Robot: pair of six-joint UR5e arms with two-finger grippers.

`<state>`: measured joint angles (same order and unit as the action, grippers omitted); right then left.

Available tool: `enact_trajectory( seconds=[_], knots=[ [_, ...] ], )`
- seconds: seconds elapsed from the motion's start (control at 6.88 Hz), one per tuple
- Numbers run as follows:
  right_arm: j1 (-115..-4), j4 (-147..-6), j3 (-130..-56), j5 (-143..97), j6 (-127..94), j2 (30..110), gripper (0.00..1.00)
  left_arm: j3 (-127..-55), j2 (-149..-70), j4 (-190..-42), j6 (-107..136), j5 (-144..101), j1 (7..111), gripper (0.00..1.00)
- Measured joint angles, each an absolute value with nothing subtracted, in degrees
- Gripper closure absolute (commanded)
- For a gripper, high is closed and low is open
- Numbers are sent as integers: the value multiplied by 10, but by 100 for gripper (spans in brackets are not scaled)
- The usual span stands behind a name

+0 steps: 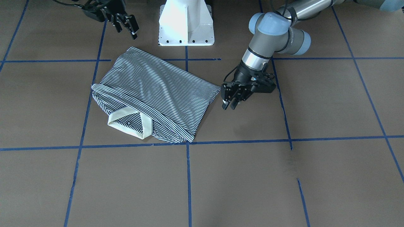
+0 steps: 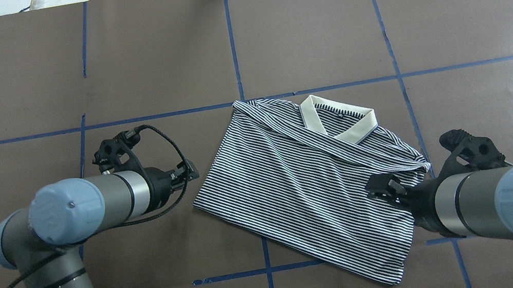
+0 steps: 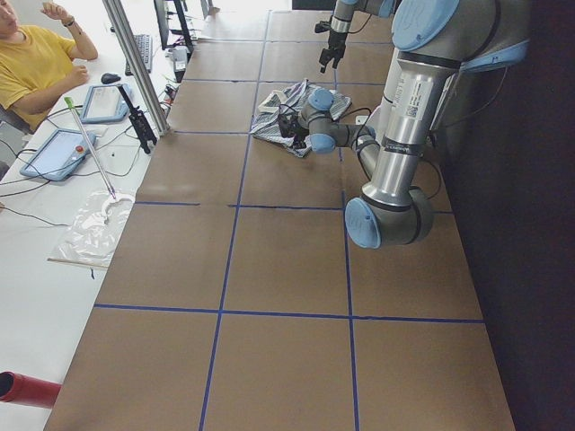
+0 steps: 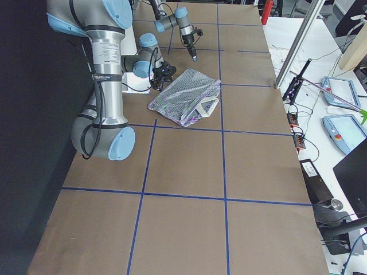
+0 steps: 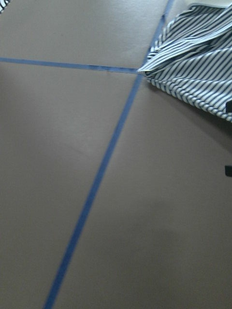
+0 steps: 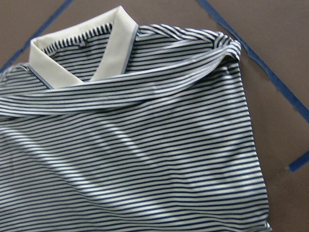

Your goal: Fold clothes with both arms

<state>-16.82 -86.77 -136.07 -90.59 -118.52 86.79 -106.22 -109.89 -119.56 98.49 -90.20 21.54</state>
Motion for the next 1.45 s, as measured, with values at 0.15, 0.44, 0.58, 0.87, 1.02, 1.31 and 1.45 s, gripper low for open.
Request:
enact_trajectory(
  seconds=[0.15, 0.44, 0.58, 0.87, 1.02, 1.31, 1.45],
  knots=[
    [-181, -868, -1353, -906, -1173, 865, 0, -1065, -1107, -1154, 994, -883, 188, 50],
    [-186, -867, -1345, -906, -1166, 864, 0, -1061, -1121, -1108, 996, -869, 169, 51],
    [-186, -867, -1343, -906, -1166, 864, 0, -1056, -1124, -1101, 992, -861, 168, 52],
    [-187, -867, -1340, -904, -1165, 864, 0, -1048, -1127, -1099, 988, -848, 168, 51],
    [-187, -867, -1339, -903, -1165, 864, 0, -1041, -1128, -1100, 988, -843, 169, 51],
    [-187, -867, -1336, -901, -1165, 864, 0, -1031, -1132, -1102, 988, -837, 170, 51],
    [-188, -868, -1335, -901, -1165, 864, 0, -1024, -1137, -1103, 988, -837, 170, 58]
  ],
)
